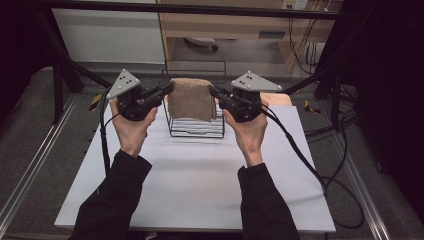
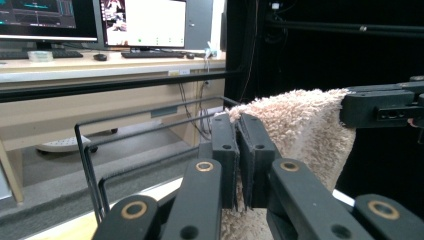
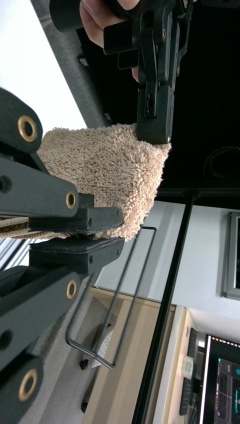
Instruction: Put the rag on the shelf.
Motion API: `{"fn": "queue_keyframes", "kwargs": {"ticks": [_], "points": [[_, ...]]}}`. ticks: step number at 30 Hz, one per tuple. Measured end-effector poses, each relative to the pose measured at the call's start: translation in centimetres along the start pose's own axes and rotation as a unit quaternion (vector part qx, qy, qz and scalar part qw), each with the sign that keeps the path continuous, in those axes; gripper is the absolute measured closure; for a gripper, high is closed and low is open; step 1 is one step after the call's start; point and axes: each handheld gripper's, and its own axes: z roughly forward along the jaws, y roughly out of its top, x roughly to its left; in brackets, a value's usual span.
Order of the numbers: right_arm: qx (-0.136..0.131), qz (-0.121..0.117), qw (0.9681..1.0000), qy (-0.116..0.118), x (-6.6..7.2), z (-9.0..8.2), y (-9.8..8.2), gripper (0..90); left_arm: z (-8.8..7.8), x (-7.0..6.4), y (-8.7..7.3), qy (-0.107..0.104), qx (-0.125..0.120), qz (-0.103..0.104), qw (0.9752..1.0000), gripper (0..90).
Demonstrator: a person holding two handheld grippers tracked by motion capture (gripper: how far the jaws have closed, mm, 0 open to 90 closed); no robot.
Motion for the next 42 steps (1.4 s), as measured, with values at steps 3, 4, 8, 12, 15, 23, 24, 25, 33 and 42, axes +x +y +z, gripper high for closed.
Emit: {"fn": "queue_keyframes", "kwargs": {"ticks": [3, 4, 8, 12, 15, 23, 24, 25, 33, 42], "points": [[-0.002, -0.003, 1.0000, -0.002, -0.2, 0.1, 0.5, 85.4, 0.2, 0.1, 0.5, 0.002, -0.003, 0.004, 1.0000, 86.3], [-0.001, -0.002, 1.0000, -0.003, -0.2, 0.1, 0.7, 85.4, 0.2, 0.1, 0.7, 0.003, -0.005, 0.004, 1.0000, 86.3], [-0.007, -0.004, 0.9999, -0.007, -0.4, 0.4, 1.5, 85.4, 0.4, 0.3, 1.4, 0.009, -0.010, 0.013, 0.9998, 86.3], [-0.012, -0.008, 0.9998, -0.010, -0.6, 0.6, 2.3, 85.4, 0.6, 0.4, 2.1, 0.012, -0.015, 0.014, 0.9997, 86.3], [-0.015, -0.009, 0.9998, -0.012, -0.8, 0.7, 2.8, 85.4, 0.8, 0.6, 2.6, 0.013, -0.015, 0.019, 0.9996, 86.3], [-0.028, -0.013, 0.9994, -0.018, -1.4, 1.1, 3.8, 85.4, 1.6, 0.9, 4.0, 0.018, -0.020, 0.024, 0.9993, 86.3], [-0.029, -0.012, 0.9993, -0.019, -1.5, 1.1, 4.0, 85.4, 1.7, 0.9, 4.2, 0.019, -0.020, 0.026, 0.9993, 86.3], [-0.031, -0.012, 0.9993, -0.019, -1.6, 1.2, 4.1, 85.4, 1.8, 0.9, 4.4, 0.015, -0.022, 0.023, 0.9994, 86.3], [-0.037, -0.014, 0.9988, -0.027, -2.3, 1.8, 5.3, 85.4, 2.5, 1.4, 5.7, 0.020, -0.025, 0.023, 0.9992, 86.3], [-0.045, -0.014, 0.9982, -0.036, -3.2, 2.8, 6.0, 85.3, 3.5, 2.1, 6.6, 0.024, -0.030, 0.025, 0.9989, 86.3]]}}
